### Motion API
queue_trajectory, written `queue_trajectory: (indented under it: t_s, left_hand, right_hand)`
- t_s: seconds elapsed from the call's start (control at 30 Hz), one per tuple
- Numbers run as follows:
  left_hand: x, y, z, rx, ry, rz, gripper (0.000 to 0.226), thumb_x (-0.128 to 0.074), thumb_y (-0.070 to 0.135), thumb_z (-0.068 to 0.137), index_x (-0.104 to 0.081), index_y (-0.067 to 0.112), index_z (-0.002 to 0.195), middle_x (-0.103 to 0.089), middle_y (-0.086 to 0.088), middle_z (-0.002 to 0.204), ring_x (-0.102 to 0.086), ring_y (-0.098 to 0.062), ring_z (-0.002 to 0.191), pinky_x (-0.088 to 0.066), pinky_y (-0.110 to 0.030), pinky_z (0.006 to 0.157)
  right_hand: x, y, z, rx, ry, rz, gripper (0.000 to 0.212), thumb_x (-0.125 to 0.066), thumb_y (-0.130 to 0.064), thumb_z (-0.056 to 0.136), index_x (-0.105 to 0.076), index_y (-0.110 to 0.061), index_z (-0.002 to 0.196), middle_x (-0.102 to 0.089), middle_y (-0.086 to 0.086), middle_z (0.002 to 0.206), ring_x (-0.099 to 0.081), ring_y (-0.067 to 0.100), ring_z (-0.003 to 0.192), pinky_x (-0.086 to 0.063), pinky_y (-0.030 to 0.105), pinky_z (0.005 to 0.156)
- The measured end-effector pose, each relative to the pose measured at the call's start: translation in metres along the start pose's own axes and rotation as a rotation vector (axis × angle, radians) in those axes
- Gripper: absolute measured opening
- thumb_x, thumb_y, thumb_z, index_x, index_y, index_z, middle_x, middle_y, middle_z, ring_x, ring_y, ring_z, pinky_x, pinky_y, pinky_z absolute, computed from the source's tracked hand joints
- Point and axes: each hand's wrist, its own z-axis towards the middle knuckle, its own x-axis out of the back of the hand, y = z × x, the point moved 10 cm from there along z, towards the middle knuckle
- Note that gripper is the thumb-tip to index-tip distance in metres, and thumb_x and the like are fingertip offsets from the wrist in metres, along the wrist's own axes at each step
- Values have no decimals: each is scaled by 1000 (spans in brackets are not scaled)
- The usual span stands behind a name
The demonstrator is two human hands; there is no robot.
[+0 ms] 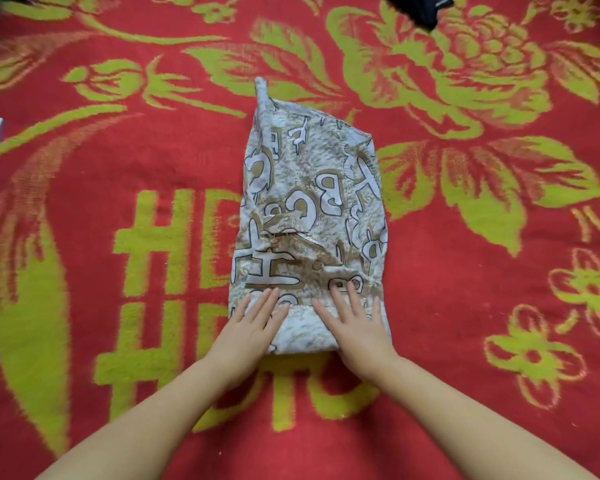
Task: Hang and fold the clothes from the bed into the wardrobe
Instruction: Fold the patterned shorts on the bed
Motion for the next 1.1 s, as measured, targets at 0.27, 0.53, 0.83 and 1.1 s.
queue_trajectory:
  t_s: [0.27,0.53,0.83,1.1]
  left_hand:
    - [18,40,-51,-120,-694,-629,14,-42,7,77,-52,10,85,-58,-14,85,-58,-21,74,-48,-31,64]
    - [55,-73,19,280,-309,-769,13,-56,13,87,-58,14,100,-55,0,90,-52,-16,77,-42,-27,65]
    - [39,32,6,266,303,-225,56,-30,41,91,-52,17,136,-44,-8,146,-43,-30,134,-24,-67,106]
    - [-5,-13,-3,339,216,-233,71,-9,55,91,2,21,153,10,-4,160,20,-15,144,8,-63,110]
  right_hand:
    - [8,-26,-60,281,-632,333,20,-51,-8,86,-54,-25,95,-63,7,105,-59,25,95,-44,30,74]
    - [64,55,14,-82,-294,404,40,-54,-20,92,-46,-25,131,-51,-11,119,-55,16,98,-49,29,76]
    - [21,-11,-1,-72,280,94,55,-28,-39,93,-46,-21,141,-39,8,150,-34,31,139,-20,76,96]
    - [4,59,-7,-228,352,190,60,-26,-44,101,2,-28,152,9,-1,159,11,23,148,12,66,107]
